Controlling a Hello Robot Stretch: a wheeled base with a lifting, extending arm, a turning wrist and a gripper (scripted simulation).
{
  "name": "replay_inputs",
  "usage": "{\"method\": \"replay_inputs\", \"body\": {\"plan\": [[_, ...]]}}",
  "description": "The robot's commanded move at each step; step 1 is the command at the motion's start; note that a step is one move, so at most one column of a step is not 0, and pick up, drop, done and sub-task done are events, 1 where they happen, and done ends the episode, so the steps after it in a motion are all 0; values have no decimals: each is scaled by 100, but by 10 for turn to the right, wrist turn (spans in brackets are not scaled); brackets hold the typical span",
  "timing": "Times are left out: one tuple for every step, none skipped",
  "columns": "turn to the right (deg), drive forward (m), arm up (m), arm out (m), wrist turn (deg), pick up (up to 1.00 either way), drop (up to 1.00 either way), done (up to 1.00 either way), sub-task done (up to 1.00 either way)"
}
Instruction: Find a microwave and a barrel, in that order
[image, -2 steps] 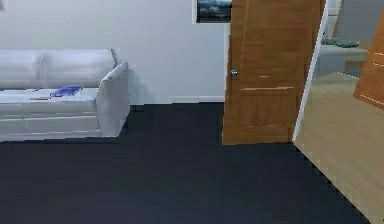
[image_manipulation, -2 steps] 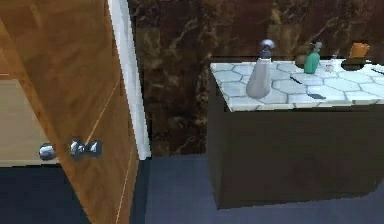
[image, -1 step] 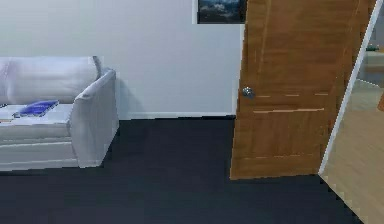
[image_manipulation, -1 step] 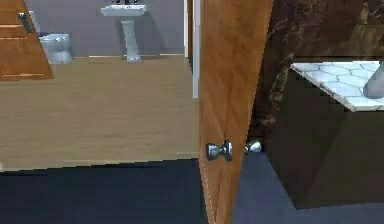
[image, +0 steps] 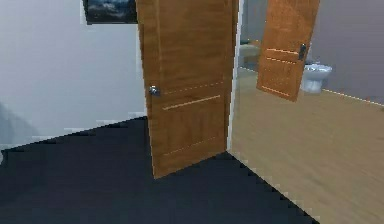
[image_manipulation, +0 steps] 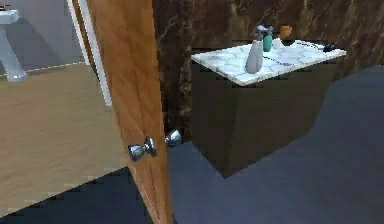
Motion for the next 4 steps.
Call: {"method": "replay_inputs", "body": {"plan": [[0, 70, 0, 0, 0, 0, 0, 0, 0], [390, 0, 0, 0, 0, 0, 0, 0, 0], [0, 100, 0, 0, 0, 0, 0, 0, 0], [60, 0, 0, 0, 0, 0, 0, 0, 0]]}}
